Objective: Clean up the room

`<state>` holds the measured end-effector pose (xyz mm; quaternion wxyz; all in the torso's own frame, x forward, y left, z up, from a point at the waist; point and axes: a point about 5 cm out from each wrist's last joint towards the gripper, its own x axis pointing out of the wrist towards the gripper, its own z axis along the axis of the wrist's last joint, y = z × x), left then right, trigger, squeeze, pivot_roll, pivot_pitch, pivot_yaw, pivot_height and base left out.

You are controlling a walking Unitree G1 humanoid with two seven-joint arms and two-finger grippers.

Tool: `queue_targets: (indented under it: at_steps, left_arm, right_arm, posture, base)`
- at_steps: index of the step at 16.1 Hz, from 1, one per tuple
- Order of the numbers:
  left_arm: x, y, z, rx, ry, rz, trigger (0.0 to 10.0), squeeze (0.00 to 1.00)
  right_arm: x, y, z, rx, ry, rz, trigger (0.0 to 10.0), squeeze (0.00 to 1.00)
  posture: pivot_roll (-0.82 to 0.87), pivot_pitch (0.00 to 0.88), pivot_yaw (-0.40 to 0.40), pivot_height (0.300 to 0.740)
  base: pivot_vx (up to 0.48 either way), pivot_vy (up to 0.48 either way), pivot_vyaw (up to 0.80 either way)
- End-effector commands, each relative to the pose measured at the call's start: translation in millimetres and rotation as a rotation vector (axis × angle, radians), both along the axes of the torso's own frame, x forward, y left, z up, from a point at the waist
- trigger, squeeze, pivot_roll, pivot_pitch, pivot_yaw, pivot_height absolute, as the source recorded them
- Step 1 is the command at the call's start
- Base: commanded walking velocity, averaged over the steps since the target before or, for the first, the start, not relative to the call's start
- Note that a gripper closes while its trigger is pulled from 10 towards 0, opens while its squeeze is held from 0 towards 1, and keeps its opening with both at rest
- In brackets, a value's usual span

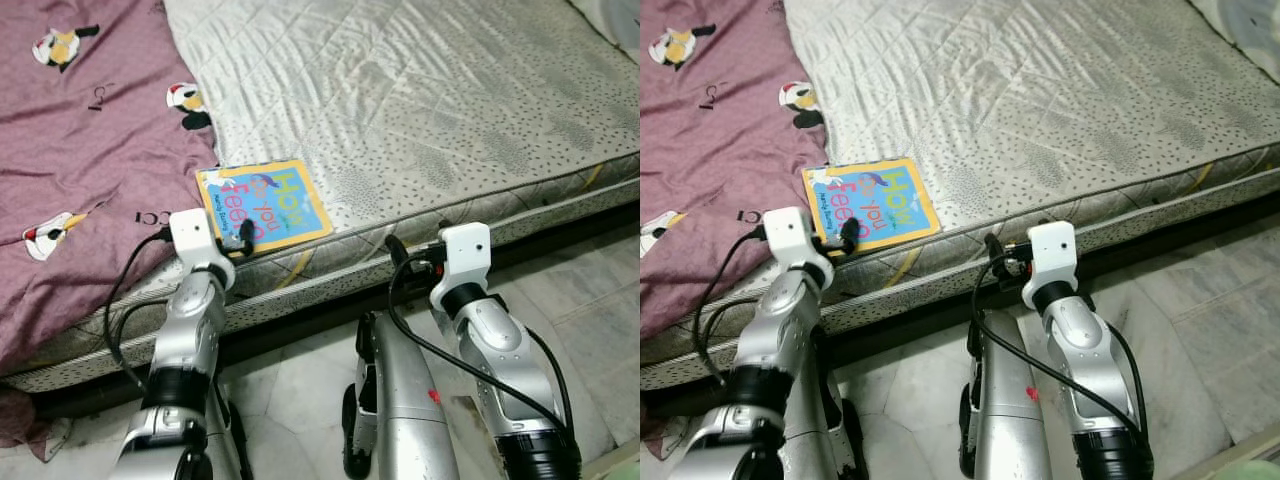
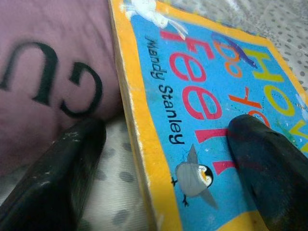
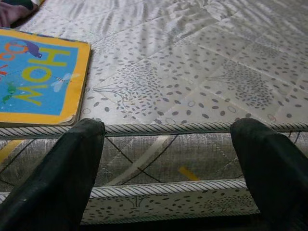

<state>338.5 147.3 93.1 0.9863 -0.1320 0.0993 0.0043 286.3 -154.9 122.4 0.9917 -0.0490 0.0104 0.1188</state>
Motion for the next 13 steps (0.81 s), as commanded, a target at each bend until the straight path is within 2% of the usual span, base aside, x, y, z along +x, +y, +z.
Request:
queue_targets:
  at_steps: [1, 4, 5, 9, 10, 13]
  left_arm:
    - [-4.4, -2.5, -16, -0.052, 0.079, -0.014, 10.0, 0.0]
    - [-4.0, -3.0, -27, -0.163, 0.145, -0.024, 10.0, 0.0]
    - [-3.8, -2.6, -29, -0.174, 0.159, -0.029, 10.0, 0.0]
    - [-0.9, -4.7, -26, -0.253, 0.138, -0.038, 10.0, 0.0]
    - [0.1, -6.5, -25, -0.293, 0.131, -0.056, 0.0, 0.0]
    - [5.9, -9.8, -17, -0.349, 0.105, -0.108, 0.0, 0.0]
  right_arm:
    - [-3.0, -1.9, 4, -0.003, -0.007, -0.002, 10.0, 0.0]
    - [-2.7, -1.5, 8, 0.0, -0.022, 0.019, 10.0, 0.0]
    - [-1.7, -1.5, 9, -0.002, -0.025, 0.017, 10.0, 0.0]
    - [1.0, -0.5, 10, 0.0, -0.026, 0.012, 10.0, 0.0]
    - [0.6, 0.4, 9, 0.002, -0.024, 0.011, 10.0, 0.0]
    - [-0.8, 4.0, 10, 0.031, -0.025, 0.04, 10.0, 0.0]
  posture:
    - [-0.15, 0.249, -0.042, 0.504]
    - [-0.16, 0.234, -0.046, 0.484]
    - [-0.16, 0.231, -0.046, 0.469]
    - [-0.15, 0.216, -0.049, 0.469]
    - [-0.15, 0.215, -0.052, 0.469]
    - [-0.15, 0.207, -0.05, 0.469]
  base:
    - [0.0, 0.0, 0.0]
    - [0.0, 0.0, 0.0]
    - [0.0, 0.0, 0.0]
    - [0.0, 0.0, 0.0]
    - [0.0, 0.0, 0.0]
    - [0.0, 0.0, 0.0]
